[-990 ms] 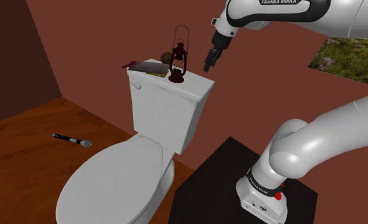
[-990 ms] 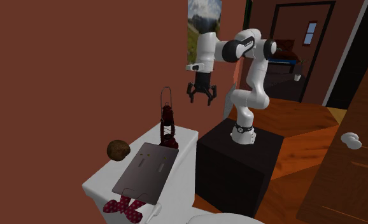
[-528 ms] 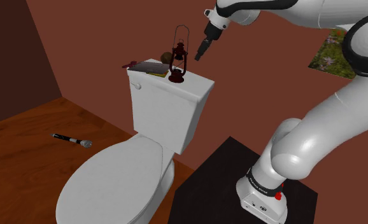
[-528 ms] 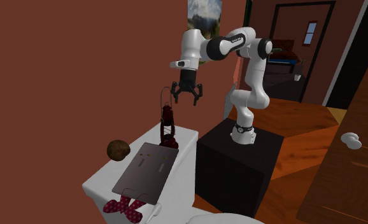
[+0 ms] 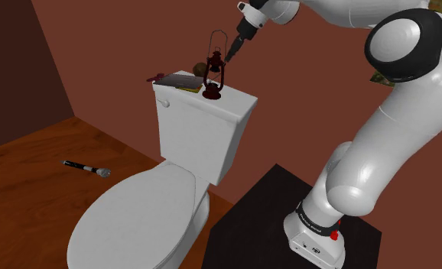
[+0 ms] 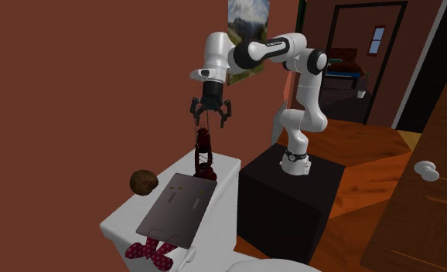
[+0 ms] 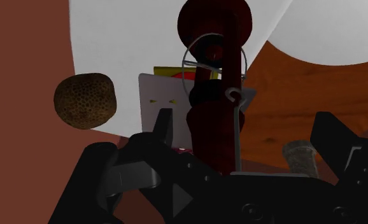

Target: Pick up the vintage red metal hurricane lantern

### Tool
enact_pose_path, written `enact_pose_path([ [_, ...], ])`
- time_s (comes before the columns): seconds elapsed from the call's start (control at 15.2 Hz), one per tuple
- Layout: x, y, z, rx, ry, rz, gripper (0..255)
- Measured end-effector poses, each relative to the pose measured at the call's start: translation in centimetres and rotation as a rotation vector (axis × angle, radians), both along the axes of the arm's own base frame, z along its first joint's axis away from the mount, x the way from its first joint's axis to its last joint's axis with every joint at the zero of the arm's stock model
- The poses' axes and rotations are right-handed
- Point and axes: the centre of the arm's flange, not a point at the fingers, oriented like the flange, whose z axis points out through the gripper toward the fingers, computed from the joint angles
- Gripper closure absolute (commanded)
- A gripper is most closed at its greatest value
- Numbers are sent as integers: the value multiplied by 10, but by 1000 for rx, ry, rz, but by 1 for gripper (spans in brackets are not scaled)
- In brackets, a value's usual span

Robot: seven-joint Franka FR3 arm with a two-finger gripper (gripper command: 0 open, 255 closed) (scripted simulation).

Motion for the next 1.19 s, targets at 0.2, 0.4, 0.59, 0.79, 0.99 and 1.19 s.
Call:
enact_pose_path([
  [0.2, 2, 0, -14, 1, -3, 4, 0],
  [0.4, 1, -1, -28, 1, -3, 4, 0],
  [0.59, 1, 0, -32, 1, -4, 4, 255],
  [0.79, 1, -1, -32, 1, -5, 4, 255],
  [0.99, 1, -1, -32, 1, -5, 3, 255],
  [1.19, 1, 0, -30, 1, -3, 4, 255],
])
